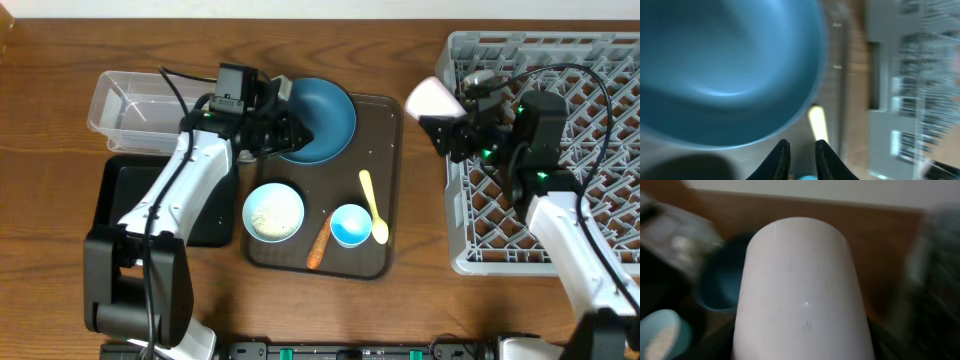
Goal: Sort waste into correct bins and load items into the dishwasher rack
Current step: 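Carry pink cup with right gripper and place it in dish rack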
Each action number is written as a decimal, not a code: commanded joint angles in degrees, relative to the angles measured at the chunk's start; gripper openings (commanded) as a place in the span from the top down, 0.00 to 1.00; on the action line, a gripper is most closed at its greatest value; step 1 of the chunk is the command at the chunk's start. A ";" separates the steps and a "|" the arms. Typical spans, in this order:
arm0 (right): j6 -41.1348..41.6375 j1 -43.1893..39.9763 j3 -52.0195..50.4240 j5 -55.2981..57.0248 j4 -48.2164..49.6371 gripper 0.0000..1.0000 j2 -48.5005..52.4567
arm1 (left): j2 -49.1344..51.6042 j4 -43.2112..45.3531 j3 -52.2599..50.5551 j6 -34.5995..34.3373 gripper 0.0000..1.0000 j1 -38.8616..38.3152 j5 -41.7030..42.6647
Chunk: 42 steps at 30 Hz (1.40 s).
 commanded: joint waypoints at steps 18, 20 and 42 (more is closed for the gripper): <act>3.10 -24.92 14.49 30.01 -31.74 0.99 -8.92 | -12.39 -5.90 0.63 4.55 0.79 2.25 -21.73; 4.20 -28.46 14.51 30.01 -31.98 0.99 -8.59 | -12.39 -5.90 0.63 4.55 0.79 2.23 -21.73; 9.46 -44.24 14.62 28.55 -35.32 0.99 7.56 | -12.39 -6.56 0.63 4.52 0.78 2.23 -21.70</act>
